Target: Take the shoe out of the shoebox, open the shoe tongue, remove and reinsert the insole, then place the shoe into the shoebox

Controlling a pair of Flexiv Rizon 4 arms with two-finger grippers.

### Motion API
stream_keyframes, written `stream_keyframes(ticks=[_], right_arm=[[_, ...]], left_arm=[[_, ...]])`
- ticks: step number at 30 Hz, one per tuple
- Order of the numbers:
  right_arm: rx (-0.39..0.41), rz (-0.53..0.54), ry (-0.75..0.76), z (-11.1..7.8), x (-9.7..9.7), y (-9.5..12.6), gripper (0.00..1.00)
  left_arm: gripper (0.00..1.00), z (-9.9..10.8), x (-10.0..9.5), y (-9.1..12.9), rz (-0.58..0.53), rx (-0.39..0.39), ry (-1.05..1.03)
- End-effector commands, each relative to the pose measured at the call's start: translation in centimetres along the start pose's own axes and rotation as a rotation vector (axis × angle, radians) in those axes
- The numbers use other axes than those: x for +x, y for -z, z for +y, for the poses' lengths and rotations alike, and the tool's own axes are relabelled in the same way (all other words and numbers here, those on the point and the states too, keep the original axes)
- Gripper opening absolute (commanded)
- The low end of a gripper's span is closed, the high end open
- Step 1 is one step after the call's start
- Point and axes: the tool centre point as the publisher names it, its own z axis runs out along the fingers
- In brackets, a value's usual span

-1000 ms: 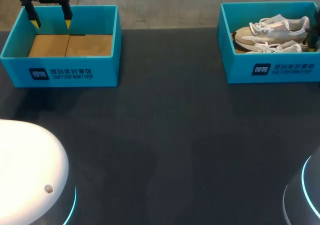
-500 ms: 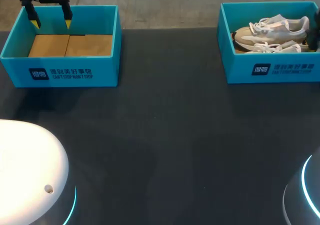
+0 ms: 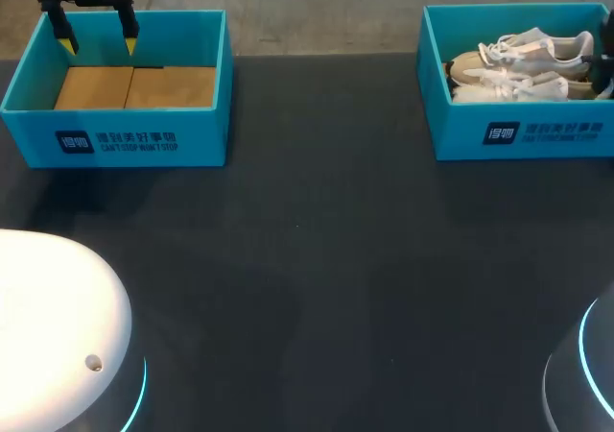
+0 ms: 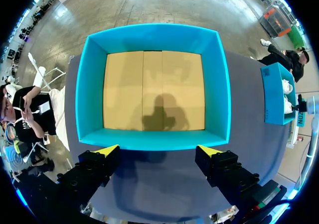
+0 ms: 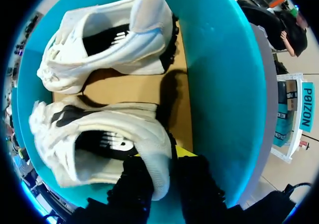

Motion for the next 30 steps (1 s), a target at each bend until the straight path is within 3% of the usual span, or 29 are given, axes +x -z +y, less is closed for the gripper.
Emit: stream_keyframes(ticks=[1, 15, 30], right_arm=[[-0.025, 0.007, -0.011, -0.6, 0.1, 1.3, 0.0], [-0.066, -0.035, -0.036, -0.5, 0.4, 6.5, 0.0], [-0.071, -0.195, -0.075, -2.3, 1.6, 14.9, 0.0]], left_arm=[[1.0, 0.0, 0.0, 0.0, 0.0, 0.0, 0.0], [1.0, 0.0, 0.0, 0.0, 0.0, 0.0, 0.0], [1.0, 0.0, 0.0, 0.0, 0.0, 0.0, 0.0]])
